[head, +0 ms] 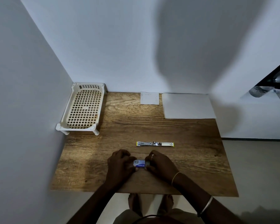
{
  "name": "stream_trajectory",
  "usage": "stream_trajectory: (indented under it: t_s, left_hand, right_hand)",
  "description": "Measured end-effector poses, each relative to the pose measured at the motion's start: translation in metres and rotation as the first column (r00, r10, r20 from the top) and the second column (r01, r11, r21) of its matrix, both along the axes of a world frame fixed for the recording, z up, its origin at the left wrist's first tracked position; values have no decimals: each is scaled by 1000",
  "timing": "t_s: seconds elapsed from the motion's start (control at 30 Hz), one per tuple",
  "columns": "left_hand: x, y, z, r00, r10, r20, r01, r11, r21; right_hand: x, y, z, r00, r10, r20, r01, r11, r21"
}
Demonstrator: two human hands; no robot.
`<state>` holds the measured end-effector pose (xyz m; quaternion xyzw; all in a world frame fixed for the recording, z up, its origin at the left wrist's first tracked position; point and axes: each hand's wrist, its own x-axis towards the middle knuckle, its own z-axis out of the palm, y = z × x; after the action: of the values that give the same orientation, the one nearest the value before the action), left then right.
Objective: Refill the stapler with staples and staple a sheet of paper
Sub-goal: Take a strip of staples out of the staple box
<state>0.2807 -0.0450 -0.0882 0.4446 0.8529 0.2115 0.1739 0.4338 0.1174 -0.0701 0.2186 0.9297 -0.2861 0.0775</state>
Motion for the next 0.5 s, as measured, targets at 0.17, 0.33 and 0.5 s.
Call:
stream_trajectory:
  t_s: [0.17,0.33,0.5]
  left_hand:
    - [-2,-2,4,999,-45,9,45,999,-8]
    - [5,3,23,999,-51,7,51,996,75]
    - [29,31,33,971,-213,-105,231,952,202]
  right_hand:
    - [23,19,6,993,-113,-44,114,993,15]
    - [65,48,7,985,-175,-8,175,977,119]
    - [69,43,-5,984,-174,29,168,975,144]
